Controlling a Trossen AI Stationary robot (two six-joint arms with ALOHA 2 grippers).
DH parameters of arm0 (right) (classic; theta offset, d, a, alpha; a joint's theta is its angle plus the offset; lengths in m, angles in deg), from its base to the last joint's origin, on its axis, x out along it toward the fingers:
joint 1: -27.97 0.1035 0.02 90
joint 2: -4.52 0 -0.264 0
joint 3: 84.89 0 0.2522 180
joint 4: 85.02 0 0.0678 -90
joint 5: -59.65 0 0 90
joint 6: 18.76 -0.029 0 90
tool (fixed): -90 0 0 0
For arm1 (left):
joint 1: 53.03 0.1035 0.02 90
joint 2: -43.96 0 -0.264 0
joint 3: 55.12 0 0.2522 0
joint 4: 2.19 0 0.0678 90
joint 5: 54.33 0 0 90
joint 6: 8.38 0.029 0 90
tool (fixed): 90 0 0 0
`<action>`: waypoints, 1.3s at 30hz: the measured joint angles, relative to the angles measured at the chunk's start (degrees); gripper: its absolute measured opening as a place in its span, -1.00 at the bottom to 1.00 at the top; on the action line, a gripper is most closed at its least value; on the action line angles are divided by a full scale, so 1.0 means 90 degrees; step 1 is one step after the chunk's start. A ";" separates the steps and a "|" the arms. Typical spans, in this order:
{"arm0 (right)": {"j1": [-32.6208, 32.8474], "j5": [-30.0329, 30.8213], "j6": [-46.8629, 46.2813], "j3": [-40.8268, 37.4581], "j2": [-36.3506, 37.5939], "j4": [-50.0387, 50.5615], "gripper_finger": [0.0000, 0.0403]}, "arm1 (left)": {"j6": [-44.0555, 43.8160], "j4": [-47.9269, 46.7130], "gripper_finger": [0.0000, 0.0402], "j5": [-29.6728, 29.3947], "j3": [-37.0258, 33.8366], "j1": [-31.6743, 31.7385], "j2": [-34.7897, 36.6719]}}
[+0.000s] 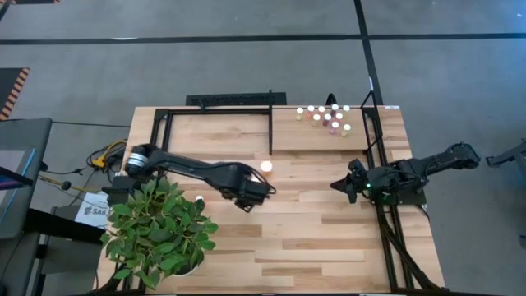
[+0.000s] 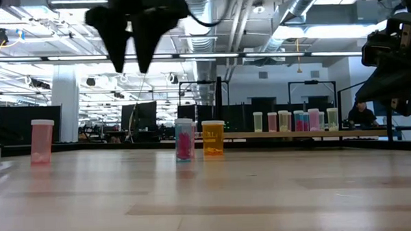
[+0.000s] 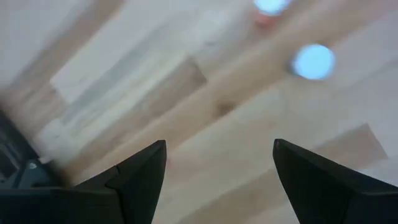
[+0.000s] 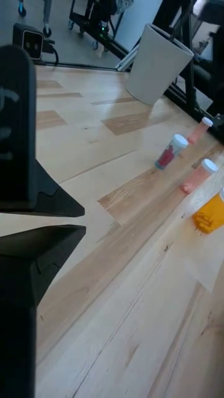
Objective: Pick and place medicine bottles onto shelf by color
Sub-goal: Move the pink pill bottle to the center of the table
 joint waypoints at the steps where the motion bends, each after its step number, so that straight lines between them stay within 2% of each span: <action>1: 0.0000 -0.0001 0.0000 0.0000 0.0000 0.0000 -0.72 | -0.0145 0.0084 0.40 -0.0113 -0.0264 -0.0031 0.0185; 4: 0.0000 0.0001 0.0000 0.0000 0.0000 -0.0001 -0.72 | -0.0590 0.0315 0.40 -0.0167 -0.1227 -0.0087 0.0741; 10: 0.0000 -0.0001 0.0000 0.0000 0.0000 0.0001 -0.72 | -0.1416 0.1256 0.40 0.0467 -0.3256 -0.0087 0.1889; 17: 0.0000 -0.0001 0.0000 0.0000 0.0000 0.0001 -0.72 | -0.2234 0.2325 0.40 0.0680 -0.4790 -0.0180 0.2784; 23: 0.0000 0.0001 0.0000 0.0000 0.0000 -0.0001 -0.72 | -0.2773 0.2886 0.40 0.1016 -0.5432 -0.0177 0.2845; 33: 0.0000 0.0001 0.0000 0.0000 0.0000 -0.0001 -0.72 | -0.3258 0.3594 0.39 0.1005 -0.5863 -0.0177 0.2838; 36: 0.0000 0.0000 0.0000 0.0000 0.0000 0.0000 -0.72 | -0.3393 0.3586 0.30 0.0998 -0.5866 -0.0177 0.2838; 39: 0.0000 -0.0001 0.0000 0.0000 0.0000 -0.0001 -0.72 | -0.3432 0.3584 0.12 0.0963 -0.5866 -0.0177 0.2838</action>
